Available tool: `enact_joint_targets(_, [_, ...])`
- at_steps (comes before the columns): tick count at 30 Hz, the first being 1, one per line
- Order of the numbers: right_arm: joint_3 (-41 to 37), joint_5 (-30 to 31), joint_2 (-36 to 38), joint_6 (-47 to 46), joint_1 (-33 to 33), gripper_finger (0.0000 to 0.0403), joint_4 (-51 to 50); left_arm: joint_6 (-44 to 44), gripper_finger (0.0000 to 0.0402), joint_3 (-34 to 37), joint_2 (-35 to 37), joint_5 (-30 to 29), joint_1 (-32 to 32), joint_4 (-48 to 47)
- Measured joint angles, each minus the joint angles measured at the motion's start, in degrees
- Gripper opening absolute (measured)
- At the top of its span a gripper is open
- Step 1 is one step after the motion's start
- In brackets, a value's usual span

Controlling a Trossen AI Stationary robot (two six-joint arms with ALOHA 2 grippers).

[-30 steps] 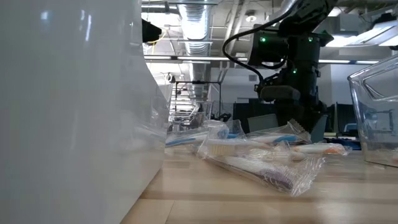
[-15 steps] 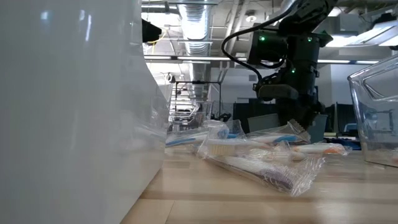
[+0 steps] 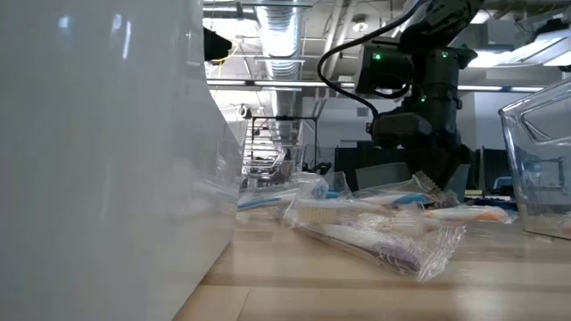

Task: Pick & Place Toothbrushes
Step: Put the purple toothbrush into the green bin

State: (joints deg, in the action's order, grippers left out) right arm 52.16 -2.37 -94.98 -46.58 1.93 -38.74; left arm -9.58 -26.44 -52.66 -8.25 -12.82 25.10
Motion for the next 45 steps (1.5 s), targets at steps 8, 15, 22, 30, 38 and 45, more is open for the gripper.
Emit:
enact_joint_targets(8, [0.01, -1.30, 0.00, -6.87, 0.39, 0.0046, 0.19, 0.00, 0.0218, 0.00, 0.00, 0.00, 0.00, -0.05])
enact_joint_targets(15, [1.72, -5.28, 0.00, -9.45, 1.25, 0.0010, 0.15, 0.00, 0.0218, 0.00, 0.00, 0.02, 0.02, -0.12])
enact_joint_targets(22, [7.56, -6.67, 0.01, -10.48, 1.42, 0.0031, -1.18, 0.00, 0.0218, 0.00, 0.00, 0.02, 0.00, -0.21])
enact_joint_targets(30, [20.72, -6.72, 0.04, -8.57, 4.11, 0.0009, -14.05, 0.00, 0.0218, 0.00, 0.00, 3.42, 0.02, -0.49])
enact_joint_targets(38, [34.63, -3.47, 0.16, -2.46, 9.70, 0.0019, -30.04, 0.00, 0.0218, 0.00, 0.00, 4.11, 0.02, -1.79])
enact_joint_targets(45, [39.71, 1.95, 4.11, -1.18, 17.79, 0.0015, -38.61, 0.71, 0.0218, 0.00, 0.00, 4.11, 0.02, -1.78])
